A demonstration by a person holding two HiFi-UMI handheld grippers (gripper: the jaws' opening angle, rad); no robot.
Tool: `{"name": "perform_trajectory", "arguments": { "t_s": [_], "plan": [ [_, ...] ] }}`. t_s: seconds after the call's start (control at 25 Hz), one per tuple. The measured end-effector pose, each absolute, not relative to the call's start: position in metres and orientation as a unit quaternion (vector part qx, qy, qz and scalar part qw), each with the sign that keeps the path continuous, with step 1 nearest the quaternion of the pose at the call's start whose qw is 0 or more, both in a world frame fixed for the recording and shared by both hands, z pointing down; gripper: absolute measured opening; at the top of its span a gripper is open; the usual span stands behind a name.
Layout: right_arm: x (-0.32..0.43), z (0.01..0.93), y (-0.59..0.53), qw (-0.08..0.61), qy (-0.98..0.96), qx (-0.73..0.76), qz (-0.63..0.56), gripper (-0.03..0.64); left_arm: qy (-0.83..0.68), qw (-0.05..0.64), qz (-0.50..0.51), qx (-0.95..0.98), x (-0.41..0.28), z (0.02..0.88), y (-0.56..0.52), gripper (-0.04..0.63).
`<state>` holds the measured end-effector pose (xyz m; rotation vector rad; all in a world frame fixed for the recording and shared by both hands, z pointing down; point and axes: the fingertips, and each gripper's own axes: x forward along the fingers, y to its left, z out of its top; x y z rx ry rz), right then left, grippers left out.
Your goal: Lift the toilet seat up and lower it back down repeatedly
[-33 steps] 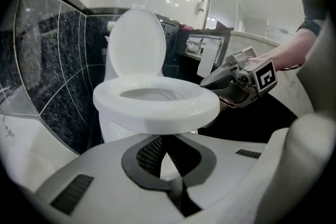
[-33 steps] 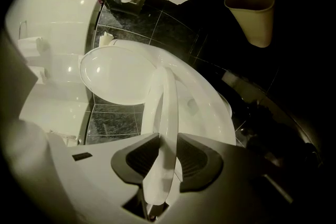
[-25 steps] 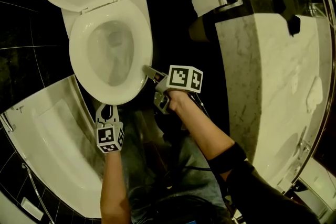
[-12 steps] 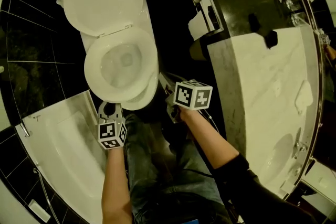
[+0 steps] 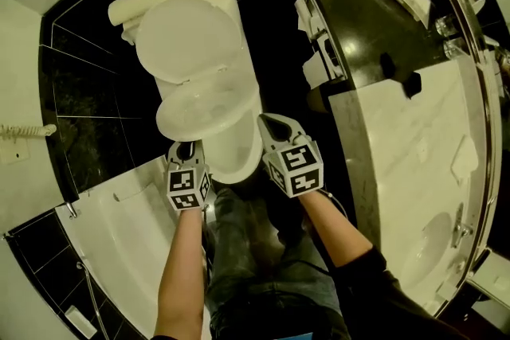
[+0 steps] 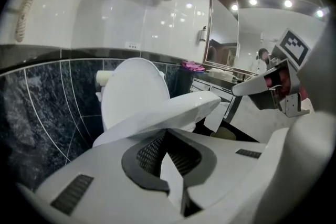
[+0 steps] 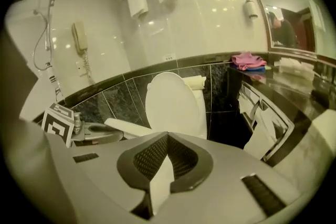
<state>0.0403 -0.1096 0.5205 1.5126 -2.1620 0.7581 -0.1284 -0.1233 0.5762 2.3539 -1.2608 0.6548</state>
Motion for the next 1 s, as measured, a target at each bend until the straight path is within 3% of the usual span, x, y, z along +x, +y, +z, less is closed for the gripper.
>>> {"name": "perform_trajectory", "arguments": {
  "t_s": [1.0],
  "plan": [
    [-0.043, 0.465, -0.258, 0.201, -0.796, 0.53, 0.21, 0.017, -0.42, 0.135, 0.228, 0.868, -0.124, 0.518, -0.342, -0.012]
  ]
}}
